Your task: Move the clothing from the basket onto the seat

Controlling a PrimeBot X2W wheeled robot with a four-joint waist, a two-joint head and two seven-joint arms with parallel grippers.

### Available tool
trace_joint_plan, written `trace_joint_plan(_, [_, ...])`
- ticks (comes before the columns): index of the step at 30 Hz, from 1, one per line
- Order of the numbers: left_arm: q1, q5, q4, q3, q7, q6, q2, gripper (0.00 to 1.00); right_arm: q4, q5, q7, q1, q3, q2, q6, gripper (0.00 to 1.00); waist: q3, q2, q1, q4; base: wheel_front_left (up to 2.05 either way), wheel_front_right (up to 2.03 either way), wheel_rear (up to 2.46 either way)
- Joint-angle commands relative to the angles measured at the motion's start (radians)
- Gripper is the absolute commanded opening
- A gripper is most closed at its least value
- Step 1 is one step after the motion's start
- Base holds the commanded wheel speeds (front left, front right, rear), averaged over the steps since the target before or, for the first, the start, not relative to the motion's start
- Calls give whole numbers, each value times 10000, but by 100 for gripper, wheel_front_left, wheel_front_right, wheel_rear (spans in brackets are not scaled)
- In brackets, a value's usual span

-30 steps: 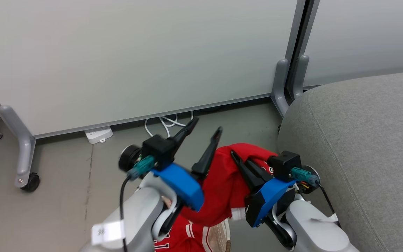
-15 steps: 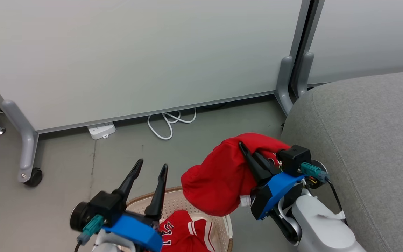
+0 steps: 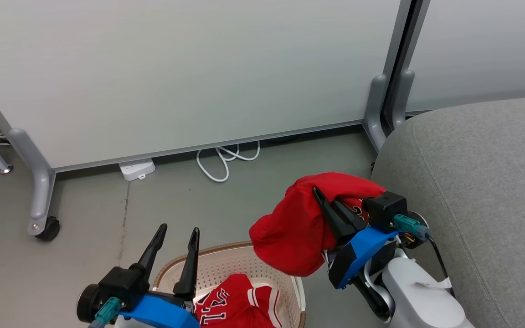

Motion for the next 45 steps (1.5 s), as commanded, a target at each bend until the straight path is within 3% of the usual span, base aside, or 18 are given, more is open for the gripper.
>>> trace_joint_plan(1, [60, 78, 34, 90, -29, -40, -44, 100, -76, -72, 44, 85, -20, -26, 5, 0, -11, 0, 0, -12, 0, 0, 0])
trace_joint_plan(13, [128, 355, 195, 336, -30, -192, -303, 100, -252, -158, 153, 219, -94, -26, 5, 0, -17, 0, 0, -192, 0, 0, 0])
trace_joint_plan(18, [95, 423, 126, 406, -28, -198, -395, 100, -300, -138, 163, 107, -59, -28, 5, 0, 91, 0, 0, -571, 0, 0, 0])
trace_joint_plan(45, [-510, 521, -167, 306, -28, -185, -66, 100, -481, -47, 22, -94, -307, -22, 5, 0, 1001, 0, 0, -4771, 0, 0, 0])
